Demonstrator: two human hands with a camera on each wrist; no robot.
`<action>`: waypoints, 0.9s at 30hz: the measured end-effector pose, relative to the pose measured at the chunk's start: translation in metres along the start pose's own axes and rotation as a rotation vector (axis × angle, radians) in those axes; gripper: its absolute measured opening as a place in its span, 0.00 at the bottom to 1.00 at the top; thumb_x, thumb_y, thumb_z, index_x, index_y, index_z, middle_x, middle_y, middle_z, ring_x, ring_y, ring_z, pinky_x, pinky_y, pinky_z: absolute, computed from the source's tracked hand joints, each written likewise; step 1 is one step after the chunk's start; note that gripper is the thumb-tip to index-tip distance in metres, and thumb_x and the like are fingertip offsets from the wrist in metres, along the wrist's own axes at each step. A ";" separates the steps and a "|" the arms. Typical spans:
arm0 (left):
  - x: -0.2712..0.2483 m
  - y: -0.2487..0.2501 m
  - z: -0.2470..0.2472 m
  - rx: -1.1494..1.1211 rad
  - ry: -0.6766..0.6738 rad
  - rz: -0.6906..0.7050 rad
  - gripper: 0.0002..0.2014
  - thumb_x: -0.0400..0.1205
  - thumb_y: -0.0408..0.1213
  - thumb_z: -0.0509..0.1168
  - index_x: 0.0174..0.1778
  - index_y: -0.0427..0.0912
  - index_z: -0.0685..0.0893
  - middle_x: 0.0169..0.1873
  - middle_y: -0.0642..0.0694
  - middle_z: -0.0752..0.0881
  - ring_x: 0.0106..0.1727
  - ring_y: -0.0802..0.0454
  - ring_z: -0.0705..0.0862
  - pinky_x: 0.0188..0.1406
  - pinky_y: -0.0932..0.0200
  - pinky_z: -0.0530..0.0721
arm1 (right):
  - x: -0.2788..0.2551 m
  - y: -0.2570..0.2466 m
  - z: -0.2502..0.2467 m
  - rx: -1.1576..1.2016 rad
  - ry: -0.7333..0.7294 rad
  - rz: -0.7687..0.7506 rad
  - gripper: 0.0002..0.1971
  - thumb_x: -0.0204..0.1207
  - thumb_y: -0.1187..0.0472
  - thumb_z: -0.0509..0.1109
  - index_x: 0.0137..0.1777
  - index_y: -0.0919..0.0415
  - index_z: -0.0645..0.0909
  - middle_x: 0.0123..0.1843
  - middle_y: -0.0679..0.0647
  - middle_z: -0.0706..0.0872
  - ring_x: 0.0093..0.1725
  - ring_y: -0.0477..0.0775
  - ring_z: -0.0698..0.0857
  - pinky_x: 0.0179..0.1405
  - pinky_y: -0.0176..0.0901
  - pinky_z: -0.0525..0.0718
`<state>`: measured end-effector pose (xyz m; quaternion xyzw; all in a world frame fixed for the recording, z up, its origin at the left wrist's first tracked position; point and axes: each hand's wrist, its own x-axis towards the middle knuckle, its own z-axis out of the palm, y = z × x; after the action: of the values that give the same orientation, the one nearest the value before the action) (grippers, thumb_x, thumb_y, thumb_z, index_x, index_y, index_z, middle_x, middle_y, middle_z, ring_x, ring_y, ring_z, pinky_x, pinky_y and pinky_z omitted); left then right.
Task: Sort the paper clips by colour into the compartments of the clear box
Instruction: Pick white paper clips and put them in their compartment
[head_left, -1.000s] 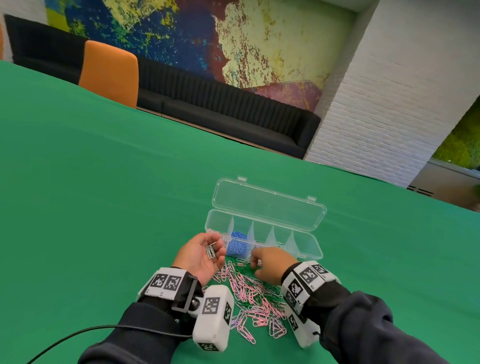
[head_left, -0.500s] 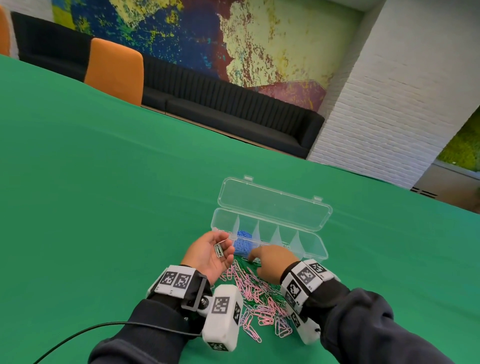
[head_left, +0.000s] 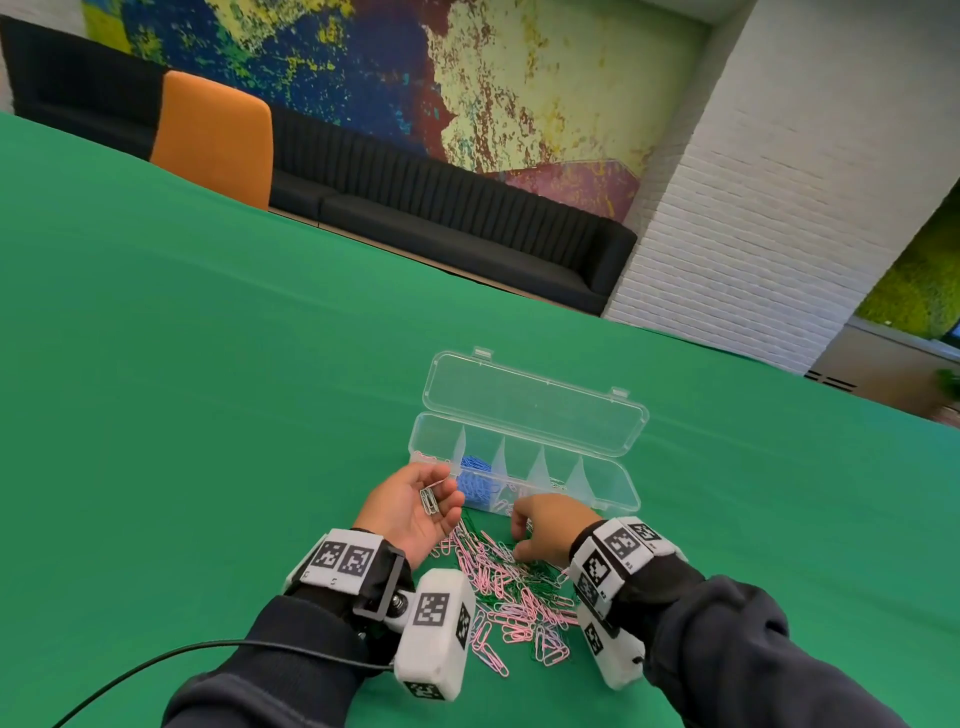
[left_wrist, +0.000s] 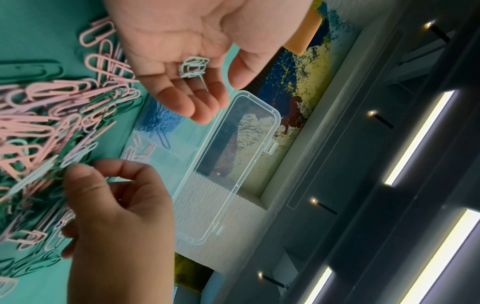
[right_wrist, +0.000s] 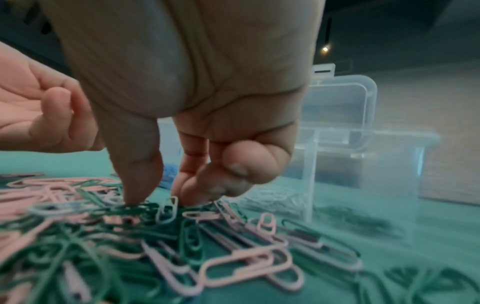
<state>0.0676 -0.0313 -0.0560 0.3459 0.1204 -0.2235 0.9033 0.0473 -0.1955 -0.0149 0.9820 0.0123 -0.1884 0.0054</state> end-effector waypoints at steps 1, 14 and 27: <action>0.000 -0.001 0.001 0.005 -0.001 -0.002 0.09 0.83 0.32 0.55 0.39 0.38 0.77 0.26 0.44 0.78 0.20 0.53 0.80 0.19 0.67 0.79 | 0.001 0.000 0.002 0.046 -0.004 0.007 0.08 0.77 0.57 0.70 0.51 0.58 0.77 0.52 0.52 0.81 0.51 0.52 0.79 0.48 0.39 0.73; 0.000 -0.008 0.003 0.074 -0.017 -0.009 0.10 0.84 0.32 0.55 0.40 0.38 0.78 0.26 0.45 0.80 0.20 0.53 0.80 0.20 0.67 0.79 | 0.004 0.004 -0.002 0.164 -0.023 0.051 0.14 0.77 0.63 0.67 0.32 0.52 0.70 0.46 0.52 0.79 0.45 0.50 0.76 0.44 0.37 0.73; -0.005 -0.019 0.009 0.119 -0.126 -0.209 0.15 0.86 0.39 0.51 0.47 0.32 0.79 0.35 0.35 0.84 0.37 0.42 0.83 0.36 0.52 0.86 | -0.013 0.016 -0.003 0.082 0.022 0.075 0.01 0.77 0.60 0.65 0.47 0.56 0.76 0.44 0.51 0.81 0.42 0.49 0.78 0.38 0.35 0.77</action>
<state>0.0548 -0.0481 -0.0587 0.3697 0.0851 -0.3444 0.8588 0.0364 -0.2115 -0.0073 0.9832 -0.0320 -0.1775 -0.0277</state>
